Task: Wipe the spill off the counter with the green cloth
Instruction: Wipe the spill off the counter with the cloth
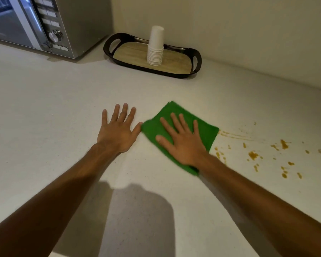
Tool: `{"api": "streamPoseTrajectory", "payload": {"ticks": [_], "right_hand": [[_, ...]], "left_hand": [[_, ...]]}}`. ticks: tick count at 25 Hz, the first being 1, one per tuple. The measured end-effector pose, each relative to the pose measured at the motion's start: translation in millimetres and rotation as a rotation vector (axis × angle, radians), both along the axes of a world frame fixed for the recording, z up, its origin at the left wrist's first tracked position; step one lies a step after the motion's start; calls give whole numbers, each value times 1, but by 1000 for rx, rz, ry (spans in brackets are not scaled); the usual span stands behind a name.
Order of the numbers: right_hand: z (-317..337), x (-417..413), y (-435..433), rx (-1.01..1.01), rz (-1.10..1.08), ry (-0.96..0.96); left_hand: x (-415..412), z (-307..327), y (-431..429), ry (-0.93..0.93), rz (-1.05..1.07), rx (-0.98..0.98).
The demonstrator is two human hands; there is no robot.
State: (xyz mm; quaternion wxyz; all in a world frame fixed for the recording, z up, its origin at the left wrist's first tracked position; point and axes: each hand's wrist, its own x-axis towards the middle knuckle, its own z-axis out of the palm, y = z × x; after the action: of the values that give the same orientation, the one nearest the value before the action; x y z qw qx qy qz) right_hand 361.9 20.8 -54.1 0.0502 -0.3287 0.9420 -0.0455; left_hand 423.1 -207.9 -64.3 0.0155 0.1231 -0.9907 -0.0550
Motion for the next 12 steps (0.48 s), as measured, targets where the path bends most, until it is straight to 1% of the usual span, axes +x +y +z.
{"api": "streamPoseTrajectory", "payload": {"ticks": [2,3,4,5,6,7,9,10,12], "right_hand": [[-8,59,43,-28,254,60],[-12,72,67,-14,365,104],[-12,68,89,0,460,121],[-8,52,104,14,510,125],[-3,28,114,42,493,117],[2,1,118,74,421,104],[8,-56,114,125,171,71],[9,-82,110,124,26,60],[10,-120,93,61,-269,13]], "left_hand": [[-1,-2,0,14,-2,9],[-1,-2,0,22,-4,10],[-1,-3,0,31,-3,5],[-1,-3,-1,33,-4,1],[-1,-4,-1,29,-6,-1],[-1,-4,-1,24,-7,0],[-2,-3,-2,19,-6,1],[-2,-4,-1,19,-8,-1],[-2,-5,-2,22,-4,-5]]}}
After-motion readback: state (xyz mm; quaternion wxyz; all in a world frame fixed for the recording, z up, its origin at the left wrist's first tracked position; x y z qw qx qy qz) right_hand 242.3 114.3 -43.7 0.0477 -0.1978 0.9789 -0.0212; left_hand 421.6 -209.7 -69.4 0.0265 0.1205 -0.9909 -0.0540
